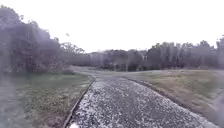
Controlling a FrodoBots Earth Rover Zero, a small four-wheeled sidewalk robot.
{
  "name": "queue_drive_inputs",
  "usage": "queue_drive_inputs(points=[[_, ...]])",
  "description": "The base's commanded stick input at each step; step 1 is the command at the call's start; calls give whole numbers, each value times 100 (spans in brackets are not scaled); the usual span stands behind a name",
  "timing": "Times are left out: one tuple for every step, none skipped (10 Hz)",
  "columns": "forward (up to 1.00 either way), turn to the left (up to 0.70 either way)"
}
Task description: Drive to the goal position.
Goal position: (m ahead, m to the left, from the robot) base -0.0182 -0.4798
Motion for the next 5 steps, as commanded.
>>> queue_drive_inputs(points=[[0, 0], [0, 0], [0, 0], [0, 0], [0, 0]])
